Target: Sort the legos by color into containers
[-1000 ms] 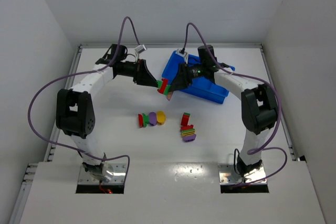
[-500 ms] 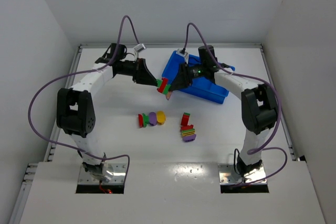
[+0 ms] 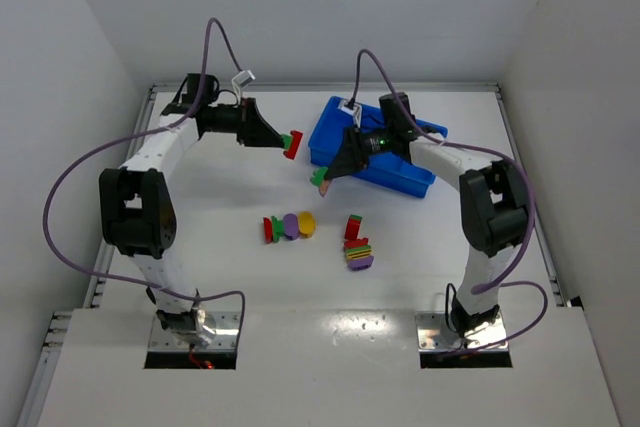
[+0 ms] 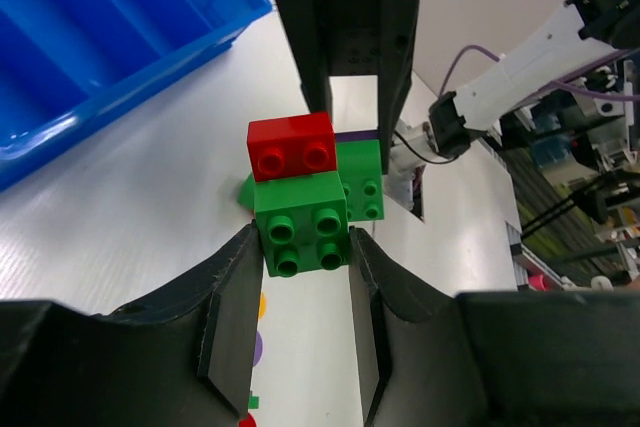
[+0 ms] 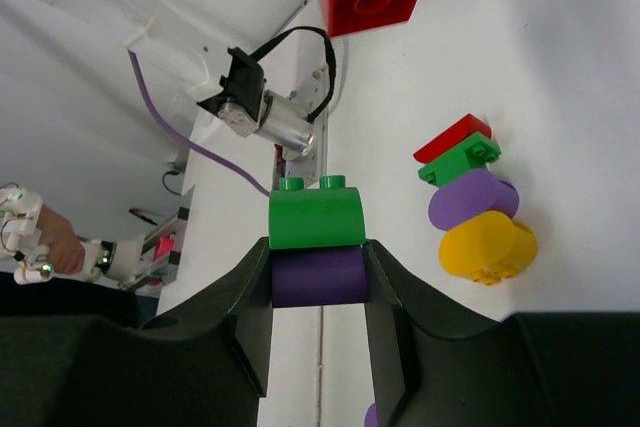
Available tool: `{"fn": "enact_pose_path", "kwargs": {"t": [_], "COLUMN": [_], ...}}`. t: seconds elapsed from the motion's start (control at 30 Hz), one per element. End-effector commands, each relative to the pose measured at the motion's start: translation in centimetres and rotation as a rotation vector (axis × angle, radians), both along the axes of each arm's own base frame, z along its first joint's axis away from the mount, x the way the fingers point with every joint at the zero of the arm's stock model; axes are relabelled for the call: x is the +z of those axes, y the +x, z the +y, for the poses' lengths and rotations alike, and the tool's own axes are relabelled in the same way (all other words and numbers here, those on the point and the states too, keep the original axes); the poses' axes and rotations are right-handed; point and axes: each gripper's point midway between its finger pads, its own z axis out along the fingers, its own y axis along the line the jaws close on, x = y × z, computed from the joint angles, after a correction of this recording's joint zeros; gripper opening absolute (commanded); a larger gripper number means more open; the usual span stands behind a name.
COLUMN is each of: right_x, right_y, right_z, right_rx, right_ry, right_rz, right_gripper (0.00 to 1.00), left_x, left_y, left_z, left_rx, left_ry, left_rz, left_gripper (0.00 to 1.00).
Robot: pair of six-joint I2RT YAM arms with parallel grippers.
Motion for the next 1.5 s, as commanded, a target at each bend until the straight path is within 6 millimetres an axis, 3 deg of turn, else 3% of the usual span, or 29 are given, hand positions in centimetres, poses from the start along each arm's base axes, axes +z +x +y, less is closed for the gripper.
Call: {"fn": "enact_pose_path", "kwargs": {"t": [0.0,0.1,0.17,0.2,0.37,0.47,0.5,0.6,0.67,0.77,0.9,0.97,1.0,1.03,1.13,1.17,1.27,1.3,1.37,1.4,1.47], "right_x": [2.4,1.5,1.1,-0.4,-3.2,-6.0,-6.3,-8.1,-9.7,-9.9,-10.9,-11.5,-11.3,-11.9,-10.8,-10.7,-6.0,-3.9,-0.8,0.5,1.3], "right_y": [-0.8,-1.1,-0.4,-0.8,-0.6,0.7,1.3,2.0,2.3,2.8,2.7,2.6,3.1,2.7,2.9,2.7,2.6,1.6,1.6,0.6,0.2], "right_z": [-0.4,-0.7,-1.4,-2.1,-3.5,-5.2,-5.5,-6.1,-6.1,-5.7,-3.7,-2.7,-2.4,-2.0,-0.9,-0.7,1.3,2.5,2.7,3.3,3.2], "right_rx": [0.031,0.009,-0.012,-0.028,-0.044,-0.095,-0.113,-0.127,-0.126,-0.129,-0.105,-0.08,-0.083,-0.061,-0.052,-0.045,-0.038,-0.005,0.007,0.044,0.071], "right_ry": [0.051,0.006,-0.04,-0.122,-0.318,-0.507,-0.535,-0.63,-0.678,-0.678,-0.654,-0.641,-0.637,-0.644,-0.606,-0.591,-0.438,-0.33,-0.224,-0.149,-0.075], "right_rz": [-0.091,-0.078,-0.209,-0.184,-0.387,-0.494,-0.51,-0.561,-0.587,-0.606,-0.606,-0.582,-0.589,-0.574,-0.595,-0.59,-0.581,-0.561,-0.547,-0.524,-0.454], "right_gripper": [0.1,0.09,0.09,0.09,0.08,0.08,0.08,0.08,0.11,0.14,0.15,0.24,0.34,0.53,0.66,0.66,0.68,0.68,0.68,0.68,0.68], "left_x": [1.3,1.0,0.4,0.2,-0.1,0.1,1.0,0.0,-1.0,-0.4,-1.5,-1.3,-1.7,-1.3,-1.4,-1.3,-1.3,-1.1,-1.1,-1.6,-0.8], "left_y": [1.0,1.2,1.9,2.0,3.4,3.8,4.1,3.9,3.1,2.8,1.5,1.4,1.2,1.1,0.4,0.1,-1.1,-1.3,-1.8,-1.9,-2.3], "left_z": [0.4,0.2,0.3,0.3,0.5,0.7,0.8,1.0,1.0,1.2,1.2,1.5,1.5,1.7,1.8,1.7,1.2,1.2,1.0,0.9,0.7], "left_rx": [0.005,0.012,0.037,0.048,0.116,0.19,0.216,0.265,0.295,0.32,0.322,0.323,0.324,0.32,0.292,0.278,0.208,0.194,0.157,0.141,0.083], "left_ry": [-0.004,0.013,0.04,0.05,0.086,0.094,0.087,0.1,0.129,0.131,0.131,0.124,0.125,0.116,0.094,0.082,0.044,0.035,0.016,0.009,-0.026], "left_rz": [-0.107,-0.117,-0.115,-0.107,-0.098,-0.104,-0.158,-0.128,-0.129,-0.159,-0.113,-0.121,-0.101,-0.109,-0.092,-0.079,-0.052,-0.061,-0.048,-0.029,-0.021], "left_gripper": [0.07,0.07,0.07,0.07,0.07,0.07,0.07,0.07,0.07,0.07,0.07,0.07,0.07,0.07,0.07,0.07,0.07,0.07,0.07,0.07,0.07]}}
